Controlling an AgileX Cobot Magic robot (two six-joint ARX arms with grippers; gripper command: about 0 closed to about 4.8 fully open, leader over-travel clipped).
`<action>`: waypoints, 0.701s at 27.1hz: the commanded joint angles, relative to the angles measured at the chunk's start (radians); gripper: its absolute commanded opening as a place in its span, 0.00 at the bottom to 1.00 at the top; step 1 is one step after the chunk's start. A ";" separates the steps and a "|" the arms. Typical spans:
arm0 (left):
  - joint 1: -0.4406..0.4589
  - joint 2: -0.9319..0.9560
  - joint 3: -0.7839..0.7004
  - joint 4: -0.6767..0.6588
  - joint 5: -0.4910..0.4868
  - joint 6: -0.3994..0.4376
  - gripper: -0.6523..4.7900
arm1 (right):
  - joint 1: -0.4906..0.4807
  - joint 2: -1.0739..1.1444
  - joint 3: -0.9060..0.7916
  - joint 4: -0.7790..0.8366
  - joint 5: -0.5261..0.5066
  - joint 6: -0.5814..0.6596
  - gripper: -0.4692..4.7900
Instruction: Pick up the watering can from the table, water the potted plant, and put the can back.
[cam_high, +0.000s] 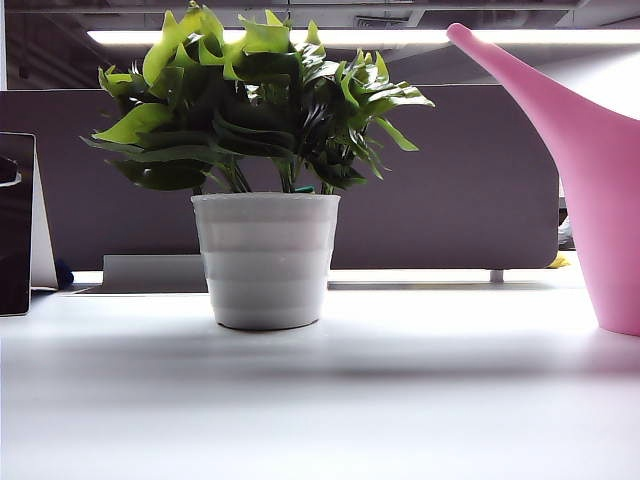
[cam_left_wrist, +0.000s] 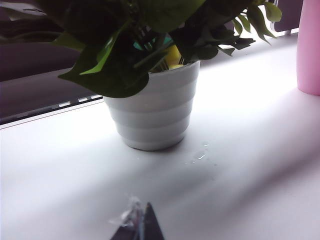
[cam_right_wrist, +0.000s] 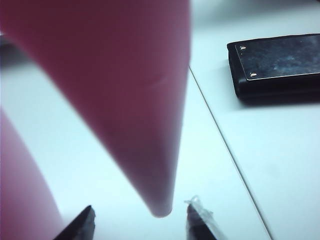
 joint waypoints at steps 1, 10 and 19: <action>0.002 0.001 0.001 0.010 -0.002 0.000 0.11 | 0.001 -0.085 -0.005 -0.085 0.010 0.022 0.53; 0.192 0.001 0.001 0.010 0.010 0.000 0.11 | 0.003 -0.442 -0.005 -0.531 -0.003 0.032 0.36; 0.625 0.001 0.001 0.009 0.009 0.000 0.11 | 0.006 -0.779 -0.005 -0.755 -0.352 0.071 0.07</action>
